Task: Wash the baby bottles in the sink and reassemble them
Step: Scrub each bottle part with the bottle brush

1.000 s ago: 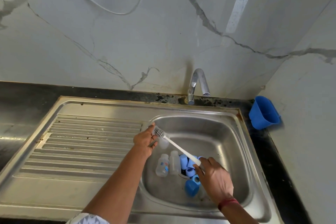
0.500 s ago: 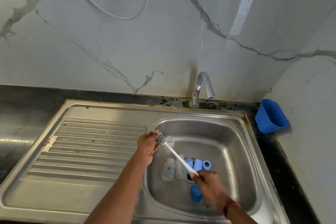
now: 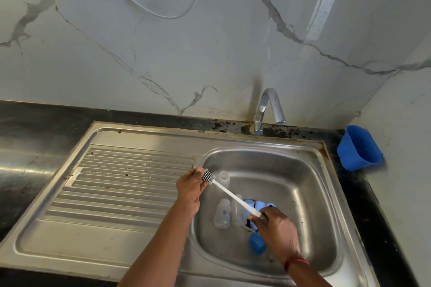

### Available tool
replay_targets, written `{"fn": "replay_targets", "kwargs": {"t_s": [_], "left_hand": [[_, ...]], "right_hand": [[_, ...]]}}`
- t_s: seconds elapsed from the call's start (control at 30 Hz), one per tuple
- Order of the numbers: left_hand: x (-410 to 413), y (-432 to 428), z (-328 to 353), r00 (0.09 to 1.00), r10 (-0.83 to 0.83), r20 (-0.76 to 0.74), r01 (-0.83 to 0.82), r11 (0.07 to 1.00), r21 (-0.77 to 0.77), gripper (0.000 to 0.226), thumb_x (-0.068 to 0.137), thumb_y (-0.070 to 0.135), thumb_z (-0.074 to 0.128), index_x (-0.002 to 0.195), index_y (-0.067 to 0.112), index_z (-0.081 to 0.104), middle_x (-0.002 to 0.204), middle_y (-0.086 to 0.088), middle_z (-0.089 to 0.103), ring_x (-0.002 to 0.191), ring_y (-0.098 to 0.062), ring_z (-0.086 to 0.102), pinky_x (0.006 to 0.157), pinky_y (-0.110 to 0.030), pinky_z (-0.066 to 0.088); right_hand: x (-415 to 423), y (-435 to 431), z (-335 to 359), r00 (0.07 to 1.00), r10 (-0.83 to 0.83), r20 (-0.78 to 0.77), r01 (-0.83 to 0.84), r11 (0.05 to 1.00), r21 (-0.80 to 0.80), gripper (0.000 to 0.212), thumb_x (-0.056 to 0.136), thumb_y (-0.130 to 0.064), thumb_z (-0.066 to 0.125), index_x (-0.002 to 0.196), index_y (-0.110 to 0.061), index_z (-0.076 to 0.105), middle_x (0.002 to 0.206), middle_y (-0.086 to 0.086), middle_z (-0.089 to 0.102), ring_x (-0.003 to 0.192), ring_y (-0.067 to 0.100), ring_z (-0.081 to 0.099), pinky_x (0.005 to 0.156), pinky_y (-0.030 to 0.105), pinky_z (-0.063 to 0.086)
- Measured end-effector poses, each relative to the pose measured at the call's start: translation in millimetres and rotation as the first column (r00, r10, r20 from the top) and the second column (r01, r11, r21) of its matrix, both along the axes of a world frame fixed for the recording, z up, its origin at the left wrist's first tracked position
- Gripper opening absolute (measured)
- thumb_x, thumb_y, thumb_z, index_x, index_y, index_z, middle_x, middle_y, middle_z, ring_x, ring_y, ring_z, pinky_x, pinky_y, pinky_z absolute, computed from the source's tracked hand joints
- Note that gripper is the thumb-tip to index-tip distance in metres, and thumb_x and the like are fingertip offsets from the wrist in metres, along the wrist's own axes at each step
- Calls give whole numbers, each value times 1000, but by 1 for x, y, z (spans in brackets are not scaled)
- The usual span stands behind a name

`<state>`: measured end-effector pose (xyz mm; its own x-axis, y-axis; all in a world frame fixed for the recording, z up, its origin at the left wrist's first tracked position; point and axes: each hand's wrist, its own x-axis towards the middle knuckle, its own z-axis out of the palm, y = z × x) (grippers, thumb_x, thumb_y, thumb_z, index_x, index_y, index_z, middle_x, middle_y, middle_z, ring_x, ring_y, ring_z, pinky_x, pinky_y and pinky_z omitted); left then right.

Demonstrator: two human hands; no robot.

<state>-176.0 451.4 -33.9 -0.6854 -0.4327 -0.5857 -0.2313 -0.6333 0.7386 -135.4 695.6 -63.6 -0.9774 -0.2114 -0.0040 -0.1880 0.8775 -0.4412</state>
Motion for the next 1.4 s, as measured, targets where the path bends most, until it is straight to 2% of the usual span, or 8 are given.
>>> {"fn": "replay_targets", "kwargs": {"t_s": [0.13,0.23,0.37,0.57,0.83,1.07,1.27,1.4], "left_hand": [[7,1,-7,999,48,-24,-48,999,-11,11,95,5,61,104,1,65,94,-10,70,84,-18,67,69,-27,61],[9,1,-7,995,51,-89,-48,998,33,13,95,3,60,106,-2,64,94,-13,70,87,-20,67,66,-26,61],[12,-4,-7,993,20,-119,-11,997,75,15,95,2,58,108,-3,64,97,-16,69,90,-21,67,71,-29,62],[14,-9,-2,988,34,-150,-19,995,99,16,95,1,57,109,0,65,102,-14,71,98,-24,67,74,-30,61],[13,0,0,985,-3,-171,14,998,62,20,97,1,55,114,-3,63,100,-13,70,95,-21,67,82,-31,60],[18,-7,-5,974,2,-226,38,985,170,17,98,0,51,107,0,65,106,-19,68,103,-29,66,84,-35,60],[15,-7,-2,981,67,-180,-46,992,120,14,94,-1,57,104,3,66,101,-16,69,98,-26,67,89,-40,57],[15,-6,-6,984,97,-147,-83,991,103,16,94,0,58,109,2,64,106,-17,66,96,-25,65,86,-35,56]], "right_hand": [[2,-5,-9,1000,6,-13,-5,998,68,33,85,-42,72,66,-20,57,57,-9,45,45,10,37,41,17,22],[2,-4,-12,971,1,237,11,999,-49,38,96,-50,52,70,-23,58,57,-6,52,53,10,48,50,21,36],[1,-6,-6,868,57,493,121,939,-322,36,98,-37,55,66,-22,62,53,-6,53,50,5,47,54,22,40],[-7,-5,-15,918,8,398,110,956,-272,29,76,-37,81,80,-23,56,76,1,62,66,13,60,53,22,46],[-2,0,-11,960,60,272,-28,992,-120,36,91,-46,63,65,-24,49,56,-6,53,51,8,48,49,17,35],[-4,-2,-2,726,195,659,200,858,-474,33,101,-25,54,85,3,63,51,-2,51,43,11,43,43,22,36],[-9,-8,-4,897,23,442,126,944,-306,22,82,-37,77,77,-23,61,65,-7,61,54,3,53,50,12,39],[-7,-4,-5,978,-29,207,66,982,-175,22,84,-40,73,78,-25,59,67,-9,60,60,5,59,51,13,42]]}}
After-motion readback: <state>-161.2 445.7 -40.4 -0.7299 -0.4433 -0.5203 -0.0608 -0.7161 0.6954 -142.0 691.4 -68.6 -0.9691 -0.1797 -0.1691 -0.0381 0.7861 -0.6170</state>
